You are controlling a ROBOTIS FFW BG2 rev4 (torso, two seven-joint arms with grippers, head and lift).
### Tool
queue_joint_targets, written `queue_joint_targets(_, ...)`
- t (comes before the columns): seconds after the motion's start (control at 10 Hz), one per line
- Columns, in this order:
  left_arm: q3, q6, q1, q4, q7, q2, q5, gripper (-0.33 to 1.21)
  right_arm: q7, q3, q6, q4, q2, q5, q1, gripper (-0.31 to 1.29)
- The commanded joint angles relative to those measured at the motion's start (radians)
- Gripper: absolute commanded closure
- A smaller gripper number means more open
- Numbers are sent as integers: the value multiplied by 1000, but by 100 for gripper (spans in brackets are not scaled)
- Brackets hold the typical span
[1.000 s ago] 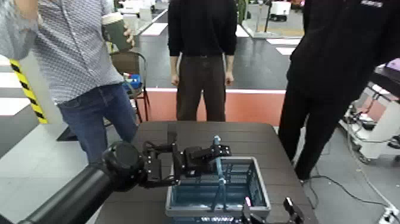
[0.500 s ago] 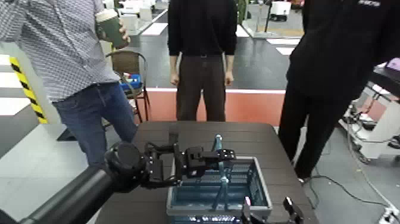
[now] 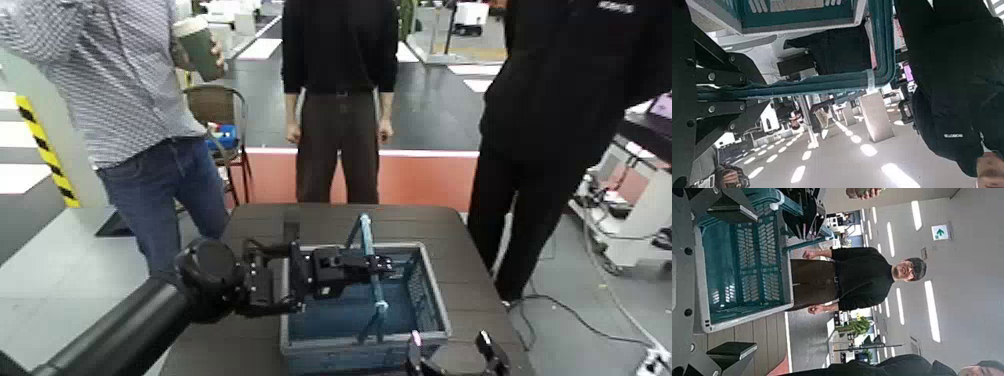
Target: Grasp the handle of the crate.
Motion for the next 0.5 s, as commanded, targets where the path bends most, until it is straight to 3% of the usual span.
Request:
queue_joint_targets(0.1, 0, 10, 2, -4, -6, 5, 0, 119, -1, 0, 0, 0, 0, 0, 2, 15)
queue_joint_targets(0.5, 11, 72, 7, -46, -6, 45, 6, 119, -1, -5, 3, -2, 3, -2, 6, 15)
